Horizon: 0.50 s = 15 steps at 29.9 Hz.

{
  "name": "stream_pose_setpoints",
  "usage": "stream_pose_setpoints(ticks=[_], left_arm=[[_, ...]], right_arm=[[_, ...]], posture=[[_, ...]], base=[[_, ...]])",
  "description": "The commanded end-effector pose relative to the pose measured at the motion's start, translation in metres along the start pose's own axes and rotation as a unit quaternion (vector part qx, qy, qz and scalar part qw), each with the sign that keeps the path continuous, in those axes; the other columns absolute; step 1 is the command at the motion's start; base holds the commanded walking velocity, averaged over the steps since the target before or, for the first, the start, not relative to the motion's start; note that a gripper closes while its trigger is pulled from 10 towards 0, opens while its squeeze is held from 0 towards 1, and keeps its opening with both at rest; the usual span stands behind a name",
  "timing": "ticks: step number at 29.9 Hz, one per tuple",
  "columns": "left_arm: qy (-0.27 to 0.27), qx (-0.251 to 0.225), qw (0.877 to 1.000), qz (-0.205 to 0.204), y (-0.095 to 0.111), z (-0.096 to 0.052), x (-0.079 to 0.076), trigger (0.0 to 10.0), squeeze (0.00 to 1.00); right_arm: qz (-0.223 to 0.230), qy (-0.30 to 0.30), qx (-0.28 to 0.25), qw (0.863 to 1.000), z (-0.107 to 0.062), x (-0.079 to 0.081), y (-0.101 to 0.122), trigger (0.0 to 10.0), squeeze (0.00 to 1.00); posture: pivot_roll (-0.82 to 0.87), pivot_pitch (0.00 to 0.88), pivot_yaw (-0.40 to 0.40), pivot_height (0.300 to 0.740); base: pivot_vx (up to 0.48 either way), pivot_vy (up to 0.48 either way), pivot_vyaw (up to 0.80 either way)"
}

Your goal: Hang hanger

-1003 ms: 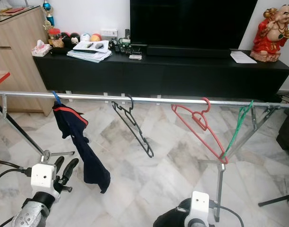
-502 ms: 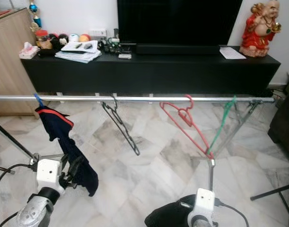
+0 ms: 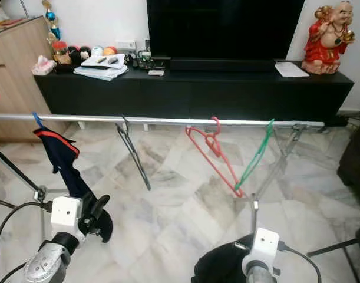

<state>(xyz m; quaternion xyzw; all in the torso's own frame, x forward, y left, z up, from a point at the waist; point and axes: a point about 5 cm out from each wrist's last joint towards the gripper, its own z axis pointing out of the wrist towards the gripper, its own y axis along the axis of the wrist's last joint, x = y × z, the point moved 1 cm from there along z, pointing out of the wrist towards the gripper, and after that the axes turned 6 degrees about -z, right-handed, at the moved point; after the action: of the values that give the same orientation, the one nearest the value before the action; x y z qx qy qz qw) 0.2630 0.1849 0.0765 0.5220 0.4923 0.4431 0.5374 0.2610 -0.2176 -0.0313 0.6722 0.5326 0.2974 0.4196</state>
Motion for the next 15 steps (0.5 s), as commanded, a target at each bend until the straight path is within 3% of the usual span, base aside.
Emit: stream_pose_setpoints(ticks=[1, 15], left_arm=[[0.0, -0.012, 1.0, 0.002, 0.009, 0.002, 0.002, 10.0, 0.0], [-0.001, -0.002, 1.0, 0.001, 0.011, 0.007, 0.001, 10.0, 0.0]], right_arm=[[0.004, 0.01, -0.012, 1.0, 0.002, 0.007, 0.006, 10.0, 0.0], [-0.015, 0.046, 0.013, 0.999, -0.001, 0.019, -0.004, 10.0, 0.0]], posture=[[0.06, 0.034, 0.007, 0.74], [0.06, 0.032, 0.007, 0.74]], base=[[0.0, 0.0, 0.0], [0.0, 0.0, 0.0]])
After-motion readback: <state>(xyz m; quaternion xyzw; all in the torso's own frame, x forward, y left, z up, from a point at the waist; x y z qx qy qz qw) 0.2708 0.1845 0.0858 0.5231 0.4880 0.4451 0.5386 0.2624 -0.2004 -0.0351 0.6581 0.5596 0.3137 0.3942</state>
